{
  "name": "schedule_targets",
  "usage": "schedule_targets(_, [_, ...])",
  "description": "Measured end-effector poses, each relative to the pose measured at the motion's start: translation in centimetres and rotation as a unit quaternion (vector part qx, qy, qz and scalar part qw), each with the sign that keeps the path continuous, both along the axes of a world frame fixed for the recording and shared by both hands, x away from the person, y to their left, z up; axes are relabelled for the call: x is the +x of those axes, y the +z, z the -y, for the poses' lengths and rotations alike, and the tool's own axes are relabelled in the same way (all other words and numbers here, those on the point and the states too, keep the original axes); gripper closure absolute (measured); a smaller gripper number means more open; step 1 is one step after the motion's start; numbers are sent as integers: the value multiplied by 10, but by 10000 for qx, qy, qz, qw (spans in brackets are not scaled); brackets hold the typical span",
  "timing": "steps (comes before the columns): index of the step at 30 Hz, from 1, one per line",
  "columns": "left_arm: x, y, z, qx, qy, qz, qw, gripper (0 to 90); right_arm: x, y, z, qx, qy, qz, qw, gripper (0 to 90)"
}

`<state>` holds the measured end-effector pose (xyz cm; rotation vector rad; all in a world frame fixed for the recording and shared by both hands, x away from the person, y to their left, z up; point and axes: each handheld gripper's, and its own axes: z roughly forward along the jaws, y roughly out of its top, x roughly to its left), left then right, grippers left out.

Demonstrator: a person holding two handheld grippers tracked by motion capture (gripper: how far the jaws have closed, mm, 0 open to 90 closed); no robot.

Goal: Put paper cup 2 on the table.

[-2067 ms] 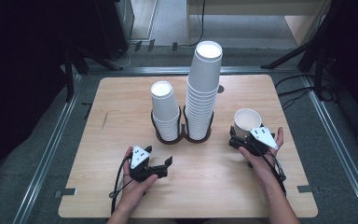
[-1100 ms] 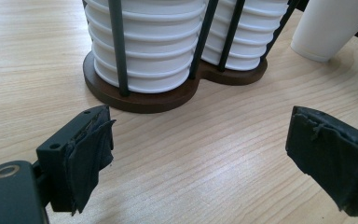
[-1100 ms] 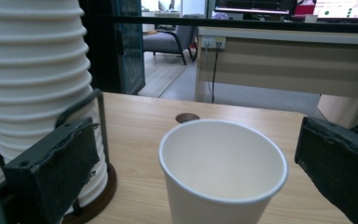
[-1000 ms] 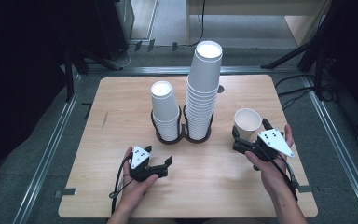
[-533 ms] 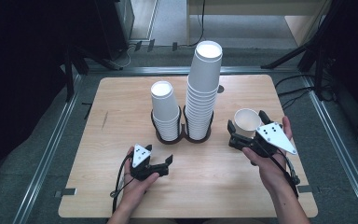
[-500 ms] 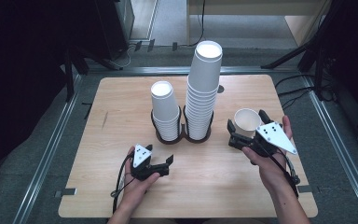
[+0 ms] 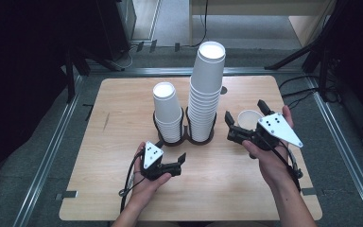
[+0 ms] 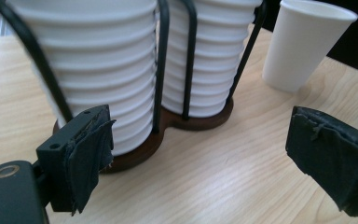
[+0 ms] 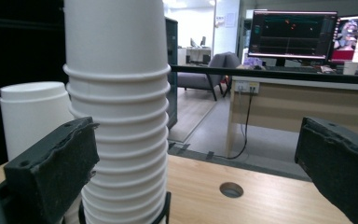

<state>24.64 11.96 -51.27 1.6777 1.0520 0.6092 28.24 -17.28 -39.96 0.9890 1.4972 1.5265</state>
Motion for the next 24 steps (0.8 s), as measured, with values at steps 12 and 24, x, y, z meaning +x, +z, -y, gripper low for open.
schedule_targets(12, [12,22,23,-9,-110,270,9996,77,8,19,-14,173,174,-12,9997,0])
schedule_targets(24, [23,39,43,-76,-81,544,9985,77,15,30,-29,266,249,30,9993,0])
